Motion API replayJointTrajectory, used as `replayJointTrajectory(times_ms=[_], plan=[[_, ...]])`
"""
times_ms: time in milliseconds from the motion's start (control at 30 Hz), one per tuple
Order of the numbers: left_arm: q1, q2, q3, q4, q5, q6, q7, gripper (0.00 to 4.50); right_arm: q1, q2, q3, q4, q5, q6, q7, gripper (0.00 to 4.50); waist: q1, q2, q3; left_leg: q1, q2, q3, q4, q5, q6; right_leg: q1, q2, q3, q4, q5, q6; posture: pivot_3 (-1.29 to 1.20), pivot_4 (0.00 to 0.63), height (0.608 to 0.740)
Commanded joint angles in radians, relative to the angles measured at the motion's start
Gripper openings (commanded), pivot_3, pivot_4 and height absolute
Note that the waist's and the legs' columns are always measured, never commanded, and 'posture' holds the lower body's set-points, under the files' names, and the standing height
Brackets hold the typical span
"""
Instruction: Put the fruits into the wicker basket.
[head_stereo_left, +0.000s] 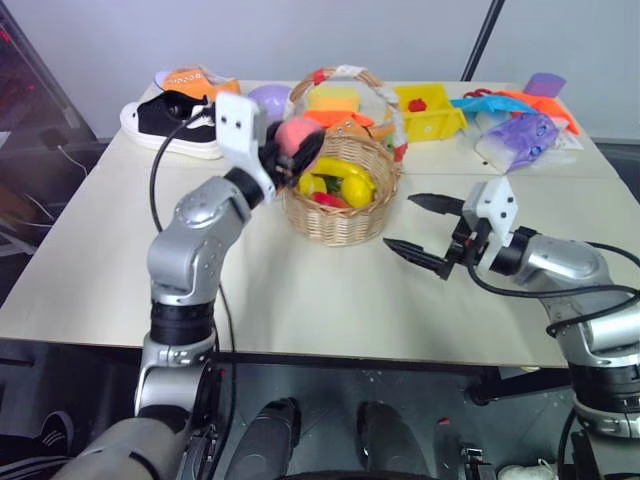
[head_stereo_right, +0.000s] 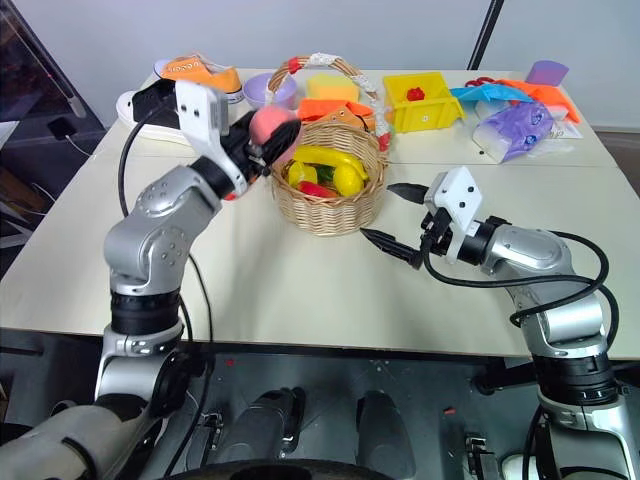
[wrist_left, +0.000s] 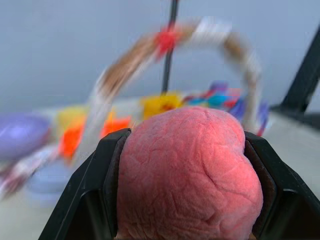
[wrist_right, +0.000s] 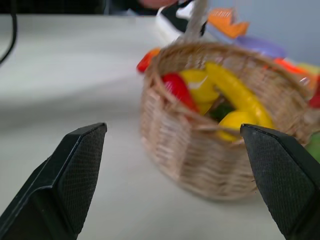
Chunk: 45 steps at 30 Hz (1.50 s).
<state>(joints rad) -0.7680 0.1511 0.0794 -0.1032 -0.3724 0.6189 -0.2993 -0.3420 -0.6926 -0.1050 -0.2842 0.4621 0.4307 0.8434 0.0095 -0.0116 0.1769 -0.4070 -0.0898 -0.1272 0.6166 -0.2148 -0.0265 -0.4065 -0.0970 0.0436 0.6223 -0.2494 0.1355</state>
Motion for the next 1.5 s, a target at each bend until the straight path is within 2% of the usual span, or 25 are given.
replayJointTrajectory(times_ms=[33, 100, 133, 200, 367, 500, 667, 767, 900, 967, 1067, 1133, 1200, 1367, 1500], plan=[[-0.052, -0.027, -0.041, 0.151, 0.065, -0.123, -0.002, 2.54, -0.053, 0.035, -0.049, 0.011, 0.005, -0.028, -0.059, 4.50, -0.001, 0.000, 0.000, 0.000, 0.000, 0.000, 0.000, 0.000, 0.000, 0.000, 0.000, 0.000, 0.001, 0.000, 0.000, 0.00, 0.150, 0.740], [-0.076, -0.047, -0.066, 0.235, 0.089, -0.184, -0.020, 2.54, -0.063, 0.049, -0.050, 0.011, 0.001, -0.031, -0.076, 4.50, 0.002, 0.000, 0.000, 0.000, 0.000, 0.001, 0.000, 0.000, 0.000, -0.001, 0.000, 0.000, 0.002, 0.000, 0.000, 0.00, 0.150, 0.740], [-0.085, -0.056, -0.063, 0.265, 0.092, -0.207, -0.021, 3.55, -0.064, 0.053, -0.049, 0.007, -0.002, -0.031, -0.082, 4.50, 0.003, 0.000, 0.000, 0.000, 0.000, 0.000, 0.000, 0.000, 0.000, -0.001, 0.000, 0.000, 0.002, 0.000, 0.000, 0.00, 0.150, 0.740], [-0.095, -0.058, -0.065, 0.302, 0.106, -0.239, -0.025, 4.43, -0.063, 0.060, -0.048, -0.003, 0.000, -0.024, -0.091, 4.50, 0.003, -0.001, 0.000, -0.001, 0.000, 0.000, 0.001, 0.000, 0.000, -0.001, 0.000, 0.000, 0.001, 0.000, 0.000, 0.00, 0.150, 0.740], [-0.092, -0.061, -0.061, 0.299, 0.098, -0.250, -0.051, 4.43, -0.046, 0.063, -0.046, -0.022, 0.001, -0.023, -0.107, 4.50, 0.001, -0.001, 0.000, -0.001, 0.000, 0.000, 0.000, 0.000, 0.000, -0.002, 0.000, 0.001, 0.002, 0.000, 0.000, 0.00, 0.150, 0.740], [-0.003, 0.033, -0.070, 0.087, 0.062, -0.146, -0.133, 4.43, -0.035, 0.055, -0.052, -0.030, 0.007, -0.019, -0.105, 4.50, -0.008, -0.001, 0.000, -0.001, 0.000, 0.000, 0.000, 0.000, 0.000, -0.003, 0.000, 0.001, 0.003, 0.000, 0.000, 0.00, 0.150, 0.740], [0.171, 0.171, 0.015, -0.153, -0.014, -0.005, -0.149, 4.43, -0.028, 0.052, -0.050, -0.026, 0.009, -0.025, -0.091, 4.50, -0.026, 0.000, 0.000, 0.000, 0.000, 0.000, -0.001, 0.000, 0.000, -0.003, 0.000, 0.002, 0.005, 0.000, 0.000, 0.00, 0.150, 0.740], [0.367, 0.246, 0.118, -0.260, -0.026, -0.022, -0.153, 4.43, -0.050, 0.063, -0.034, 0.003, 0.005, -0.039, -0.077, 4.50, -0.030, 0.000, 0.000, 0.001, 0.001, 0.001, -0.001, 0.000, 0.000, -0.003, 0.000, 0.003, 0.006, 0.000, 0.000, 0.00, 0.150, 0.740], [0.506, 0.381, 0.315, -0.226, -0.050, -0.043, -0.175, 4.43, -0.070, 0.058, -0.005, 0.043, -0.005, -0.055, -0.031, 4.50, -0.023, 0.000, 0.000, 0.001, 0.001, 0.001, -0.002, 0.000, 0.000, -0.003, 0.001, 0.003, 0.006, 0.000, -0.001, 0.00, 0.150, 0.740], [0.588, 0.428, 0.375, -0.199, -0.065, -0.039, -0.208, 4.43, -0.079, 0.058, 0.008, 0.062, -0.004, -0.063, -0.005, 4.50, -0.020, 0.000, 0.000, 0.001, 0.001, 0.000, -0.001, 0.000, 0.000, -0.003, 0.001, 0.002, 0.006, 0.000, -0.001, 0.00, 0.150, 0.740], [0.686, 0.446, 0.410, -0.191, -0.079, -0.042, -0.237, 4.43, -0.091, 0.061, 0.016, 0.085, -0.007, -0.073, 0.013, 4.50, -0.018, 0.001, 0.000, 0.001, 0.000, 0.001, -0.001, 0.000, 0.000, -0.001, -0.001, 0.002, 0.003, 0.000, -0.001, 0.00, 0.150, 0.740], [0.740, 0.408, 0.437, -0.200, -0.098, -0.040, -0.216, 4.43, -0.099, 0.070, 0.031, 0.089, -0.002, -0.070, 0.026, 4.50, -0.008, 0.000, 0.000, 0.001, 0.000, 0.001, -0.001, 0.000, 0.001, -0.001, -0.001, 0.002, 0.001, 0.000, -0.001, 0.00, 0.150, 0.740], [0.767, 0.379, 0.446, -0.208, -0.113, -0.030, -0.198, 4.43, -0.103, 0.071, 0.042, 0.092, -0.005, -0.075, 0.038, 4.50, -0.006, 0.000, 0.000, 0.000, 0.001, 0.000, -0.001, 0.000, 0.000, -0.001, -0.001, 0.001, 0.001, 0.000, -0.002, 0.00, 0.150, 0.740], [0.743, 0.381, 0.430, -0.197, -0.113, -0.046, -0.190, 4.43, -0.109, 0.069, 0.049, 0.098, -0.005, -0.072, 0.052, 4.50, -0.002, 0.000, 0.000, 0.000, 0.001, 0.000, -0.001, 0.000, 0.000, -0.002, 0.000, 0.001, 0.002, 0.000, -0.002, 0.00, 0.150, 0.740], [0.551, 0.388, 0.385, -0.078, -0.105, -0.019, -0.144, 4.43, -0.115, 0.081, 0.058, 0.086, -0.009, -0.067, 0.040, 4.50, 0.007, -0.001, -0.001, 0.000, 0.001, 0.000, -0.001, 0.000, 0.000, -0.002, -0.001, 0.000, 0.002, 0.000, -0.002, 0.00, 0.150, 0.740]])
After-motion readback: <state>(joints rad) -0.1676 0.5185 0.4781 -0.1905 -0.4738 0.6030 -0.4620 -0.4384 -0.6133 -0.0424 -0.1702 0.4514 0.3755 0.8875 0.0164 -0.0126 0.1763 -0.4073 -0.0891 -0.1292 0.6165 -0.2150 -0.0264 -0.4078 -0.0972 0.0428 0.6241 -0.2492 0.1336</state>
